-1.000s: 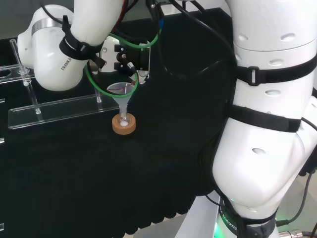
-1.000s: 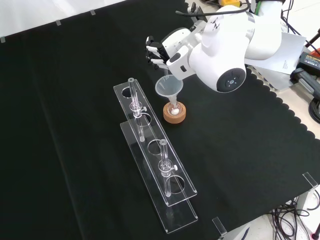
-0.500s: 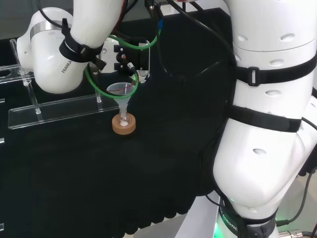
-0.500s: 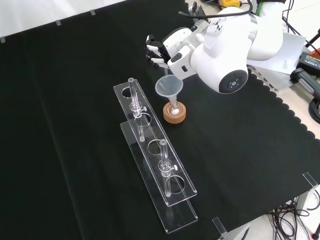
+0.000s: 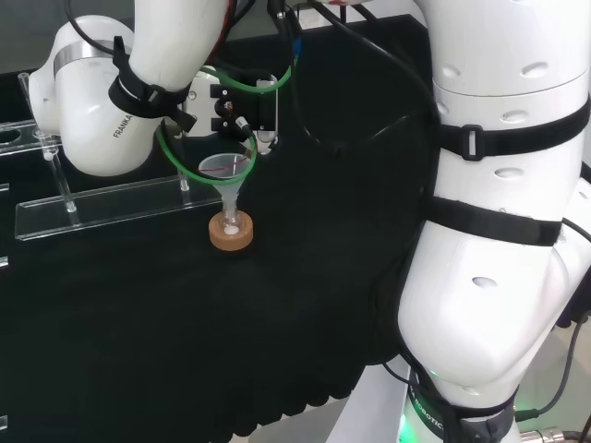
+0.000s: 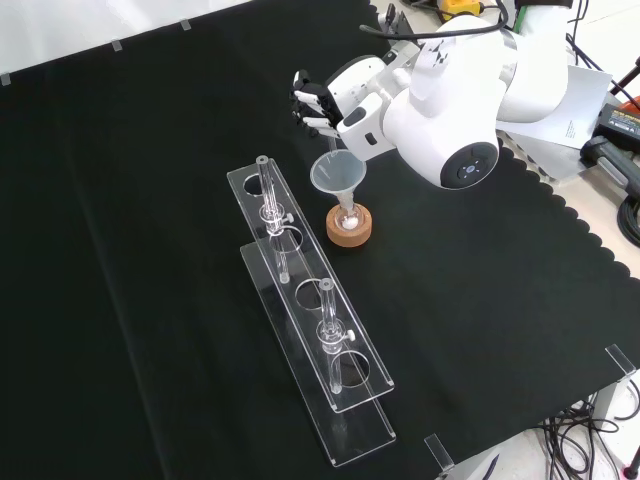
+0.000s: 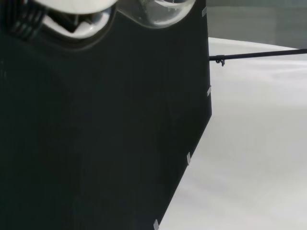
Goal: Pour all the NaCl from the weighing funnel into the round-bottom flask.
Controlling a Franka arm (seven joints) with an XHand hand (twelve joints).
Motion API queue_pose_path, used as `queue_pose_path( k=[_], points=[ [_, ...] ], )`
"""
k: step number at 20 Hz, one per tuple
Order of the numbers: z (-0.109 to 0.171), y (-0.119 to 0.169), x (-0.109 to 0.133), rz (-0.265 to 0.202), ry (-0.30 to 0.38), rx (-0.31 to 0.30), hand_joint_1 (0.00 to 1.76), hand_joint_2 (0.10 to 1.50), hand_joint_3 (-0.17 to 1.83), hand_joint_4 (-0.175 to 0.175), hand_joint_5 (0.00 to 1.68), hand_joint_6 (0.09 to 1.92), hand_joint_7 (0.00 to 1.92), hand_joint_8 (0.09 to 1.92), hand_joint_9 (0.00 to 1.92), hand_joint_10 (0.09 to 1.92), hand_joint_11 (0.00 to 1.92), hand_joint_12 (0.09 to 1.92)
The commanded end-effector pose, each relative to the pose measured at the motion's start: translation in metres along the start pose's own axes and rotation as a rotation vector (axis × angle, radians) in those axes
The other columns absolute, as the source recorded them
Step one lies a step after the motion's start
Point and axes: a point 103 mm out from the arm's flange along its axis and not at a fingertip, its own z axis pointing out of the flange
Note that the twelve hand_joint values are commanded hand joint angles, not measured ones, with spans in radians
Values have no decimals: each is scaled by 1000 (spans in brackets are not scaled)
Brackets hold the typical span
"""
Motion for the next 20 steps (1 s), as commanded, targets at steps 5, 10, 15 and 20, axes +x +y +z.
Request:
queue_pose_path(
  k=[5,10,15,20],
  points=[
    [7,0,0,6,77,2,1162,629,579,175,1524,148,992,520,1390,87,1160,776],
    [15,1,-2,12,169,0,1162,629,579,175,1524,147,991,522,1390,87,1161,776],
    [19,1,-6,13,255,-11,1162,629,579,175,1524,147,990,524,1390,87,1161,777],
    [23,3,-9,16,342,-16,1161,629,579,175,1524,147,988,525,1390,87,1161,777]
  ],
)
